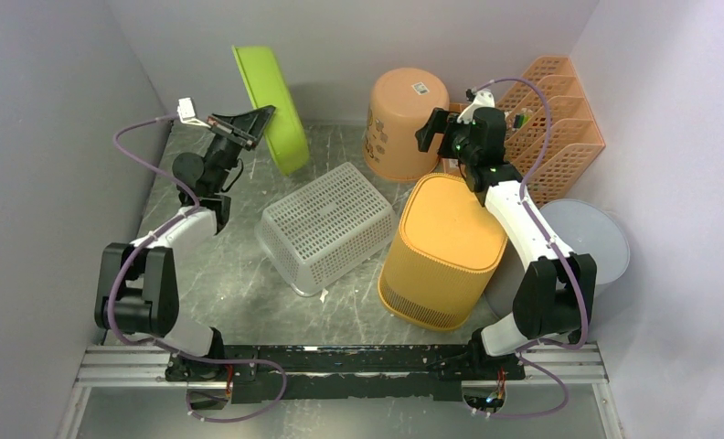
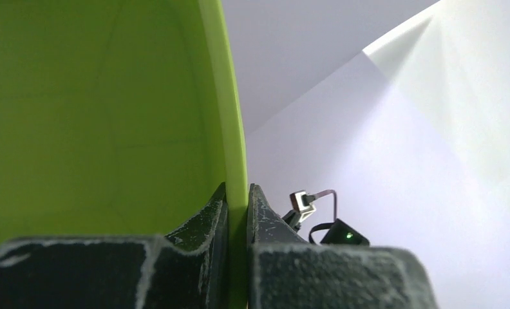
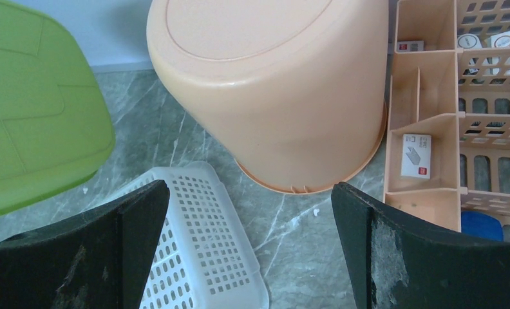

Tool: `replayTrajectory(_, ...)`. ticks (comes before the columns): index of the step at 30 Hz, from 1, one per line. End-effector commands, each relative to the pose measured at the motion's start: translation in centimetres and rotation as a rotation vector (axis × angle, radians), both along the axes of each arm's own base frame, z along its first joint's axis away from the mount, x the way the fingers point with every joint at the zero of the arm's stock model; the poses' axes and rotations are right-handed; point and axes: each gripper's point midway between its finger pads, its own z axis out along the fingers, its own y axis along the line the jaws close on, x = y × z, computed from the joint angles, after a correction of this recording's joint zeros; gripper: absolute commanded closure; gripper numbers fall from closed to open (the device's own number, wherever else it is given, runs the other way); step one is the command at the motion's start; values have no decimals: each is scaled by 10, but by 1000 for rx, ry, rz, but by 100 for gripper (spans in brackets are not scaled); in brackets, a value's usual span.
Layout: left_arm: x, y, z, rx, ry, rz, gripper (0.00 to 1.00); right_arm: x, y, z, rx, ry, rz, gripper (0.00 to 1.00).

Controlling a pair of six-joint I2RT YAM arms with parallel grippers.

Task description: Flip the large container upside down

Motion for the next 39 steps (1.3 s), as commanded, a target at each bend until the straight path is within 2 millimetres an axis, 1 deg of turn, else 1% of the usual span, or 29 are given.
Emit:
replayTrajectory(1, -24, 17, 23, -121, -143, -53, 93, -2, -5, -9, -13, 19, -10, 0)
replayTrajectory(4, -15, 32, -11, -161, -83, -27, 93, -2, -4, -12, -11, 23, -6, 0)
replayTrajectory(8, -11, 50, -51, -270, -40, -45, 93, -2, -4, -12, -13, 23, -5, 0)
replayTrajectory(10, -3, 58, -77, -301, 14, -54, 93, -1, -4, -11, -13, 23, -5, 0)
replayTrajectory(11, -1, 59, -87, -293, 37, -57, 93, -1, -4, -11, -13, 22, -6, 0)
replayTrajectory(13, 3, 73, -103, -270, 66, -15, 93, 0, -3, -12, -11, 22, -4, 0)
replayTrajectory(15, 2, 84, -114, -250, 94, 3, 93, 0, -3, -14, -8, 26, -3, 0)
replayTrajectory(16, 2, 94, -121, -246, 116, 24, 93, 1, -3, -14, -7, 27, -4, 0)
replayTrajectory(19, 0, 116, -141, -204, 180, 80, 93, 3, 0, -17, 4, 34, 3, 0)
replayTrajectory(24, -1, 143, -177, -117, 295, 158, 93, 5, 3, -18, 17, 35, 14, 0)
replayTrajectory(27, -3, 162, -202, -87, 386, 202, 92, 5, 3, -17, 13, 31, 13, 0)
replayTrajectory(28, -4, 168, -212, -74, 423, 219, 88, 5, 3, -17, 13, 32, 13, 0)
replayTrajectory(30, -4, 178, -230, -37, 489, 255, 66, 5, 3, -17, 14, 33, 18, 0)
replayTrajectory(34, 0, 189, -258, 76, 619, 318, 42, 5, 4, -16, 13, 33, 19, 0)
replayTrajectory(36, 1, 194, -267, 116, 668, 336, 35, 5, 5, -16, 16, 33, 22, 0)
replayTrajectory(39, 2, 199, -272, 147, 699, 364, 27, 4, 6, -14, 20, 30, 26, 0)
